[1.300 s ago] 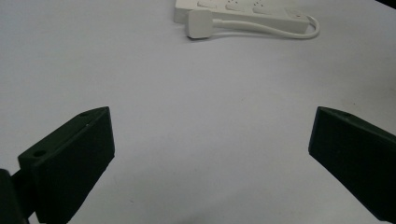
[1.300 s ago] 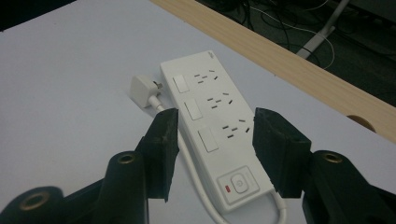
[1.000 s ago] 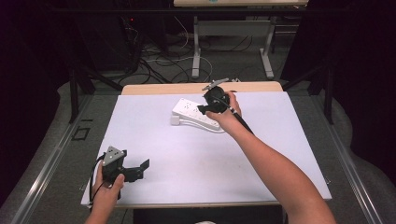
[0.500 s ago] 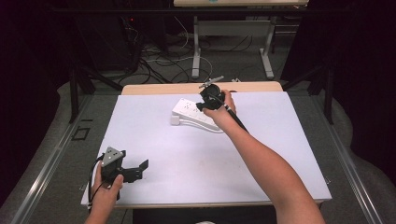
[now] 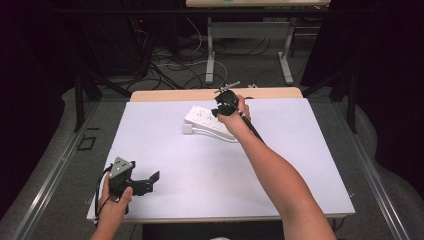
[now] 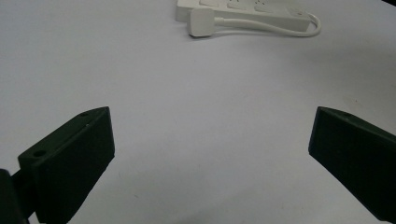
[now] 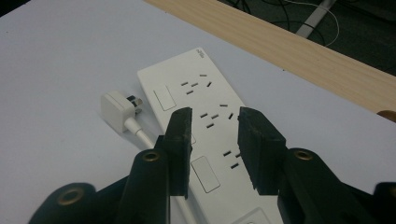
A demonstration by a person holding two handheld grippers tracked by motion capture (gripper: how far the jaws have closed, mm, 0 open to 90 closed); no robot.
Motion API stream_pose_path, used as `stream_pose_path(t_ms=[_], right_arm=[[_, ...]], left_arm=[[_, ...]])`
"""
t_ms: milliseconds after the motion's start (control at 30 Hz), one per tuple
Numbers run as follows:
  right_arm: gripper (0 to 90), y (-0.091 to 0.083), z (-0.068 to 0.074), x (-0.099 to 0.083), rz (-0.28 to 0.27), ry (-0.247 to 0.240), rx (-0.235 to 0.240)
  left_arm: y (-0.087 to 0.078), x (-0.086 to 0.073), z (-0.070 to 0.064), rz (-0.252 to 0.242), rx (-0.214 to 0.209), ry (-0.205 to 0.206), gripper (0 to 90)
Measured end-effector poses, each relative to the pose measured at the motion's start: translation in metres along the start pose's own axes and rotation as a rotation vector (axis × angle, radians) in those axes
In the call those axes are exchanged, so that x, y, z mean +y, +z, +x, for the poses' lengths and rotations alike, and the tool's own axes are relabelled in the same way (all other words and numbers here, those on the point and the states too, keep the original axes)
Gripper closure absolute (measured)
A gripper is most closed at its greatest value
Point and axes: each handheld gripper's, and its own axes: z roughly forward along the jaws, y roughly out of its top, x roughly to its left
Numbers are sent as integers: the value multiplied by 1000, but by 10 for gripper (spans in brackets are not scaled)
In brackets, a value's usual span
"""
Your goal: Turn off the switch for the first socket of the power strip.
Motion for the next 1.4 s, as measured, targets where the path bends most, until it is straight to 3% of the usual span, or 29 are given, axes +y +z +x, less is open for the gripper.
stream_pose_path(t_ms=[533, 833, 933, 967, 1133, 1200, 1400], right_arm=[[771, 19, -5, -6, 29, 63, 14], [847, 23, -8, -8, 51, 67, 4], [869, 24, -10, -9, 72, 58, 18], [892, 26, -9, -10, 82, 78, 27], [900, 29, -10, -12, 119, 77, 18], [900, 33, -9, -14, 98, 73, 23], [900, 39, -5, -16, 109, 71, 27]], left_arm=[[0, 0, 0, 4, -5, -2, 2], [1, -1, 0, 6, -7, -3, 2], [1, -1, 0, 8, -7, -3, 2], [1, -1, 0, 7, -7, -4, 2], [0, -1, 1, 7, -6, -6, 2], [-1, -1, 1, 7, -6, -6, 2], [-1, -1, 1, 10, -6, -5, 2]])
